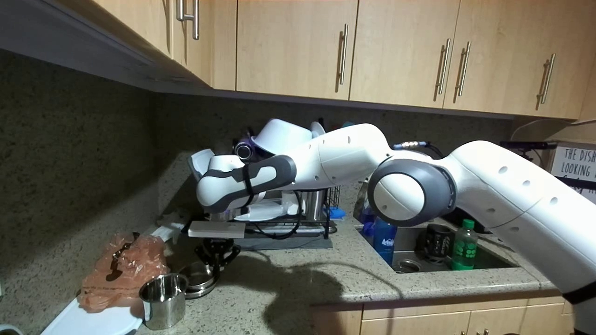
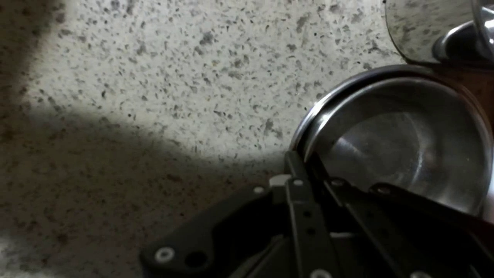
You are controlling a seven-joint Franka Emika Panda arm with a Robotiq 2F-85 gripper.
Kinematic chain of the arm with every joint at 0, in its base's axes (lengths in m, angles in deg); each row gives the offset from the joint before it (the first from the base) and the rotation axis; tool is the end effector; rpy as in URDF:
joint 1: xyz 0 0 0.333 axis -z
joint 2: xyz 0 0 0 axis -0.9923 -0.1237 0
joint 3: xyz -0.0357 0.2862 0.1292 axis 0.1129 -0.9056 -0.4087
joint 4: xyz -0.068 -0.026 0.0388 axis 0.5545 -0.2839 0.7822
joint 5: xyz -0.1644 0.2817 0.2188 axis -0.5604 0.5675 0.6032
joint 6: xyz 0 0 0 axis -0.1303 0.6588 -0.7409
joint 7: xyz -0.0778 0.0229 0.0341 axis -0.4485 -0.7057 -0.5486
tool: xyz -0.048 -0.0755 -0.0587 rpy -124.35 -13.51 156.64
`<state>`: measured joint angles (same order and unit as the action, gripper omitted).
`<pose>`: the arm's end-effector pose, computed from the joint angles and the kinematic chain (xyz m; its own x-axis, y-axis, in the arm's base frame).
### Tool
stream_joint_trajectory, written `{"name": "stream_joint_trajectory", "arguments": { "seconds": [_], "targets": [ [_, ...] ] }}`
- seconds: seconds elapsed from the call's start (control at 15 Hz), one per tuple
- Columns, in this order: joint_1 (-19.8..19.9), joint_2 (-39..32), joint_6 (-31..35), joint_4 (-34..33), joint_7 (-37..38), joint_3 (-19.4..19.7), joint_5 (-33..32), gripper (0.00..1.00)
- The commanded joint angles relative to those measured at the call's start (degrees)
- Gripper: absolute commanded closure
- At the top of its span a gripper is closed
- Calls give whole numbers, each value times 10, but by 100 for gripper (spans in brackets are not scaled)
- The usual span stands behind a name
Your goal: Put the left silver bowl on the right bowl
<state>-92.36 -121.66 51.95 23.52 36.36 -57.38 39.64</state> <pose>0.7699 0.1215 0.2552 0.7442 -0.6643 -0.0691 -0.6676 -0.7430 -0.0474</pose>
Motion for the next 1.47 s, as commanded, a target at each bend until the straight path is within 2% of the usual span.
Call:
{"name": "stream_joint_trajectory", "arguments": {
  "seconds": [0.0, 0.8, 1.0, 1.27, 1.33, 1.4],
  "targets": [
    [0, 42, -20, 68, 20, 4, 1, 98],
    [1, 171, -6, 274, 29, 0, 6, 98],
    [2, 187, 22, 302, 20, 0, 5, 98],
    [1, 184, 46, 307, 24, 3, -1, 98],
    [2, 184, 48, 308, 24, 3, 0, 86],
    [2, 183, 48, 309, 25, 3, 0, 84]
  ]
}}
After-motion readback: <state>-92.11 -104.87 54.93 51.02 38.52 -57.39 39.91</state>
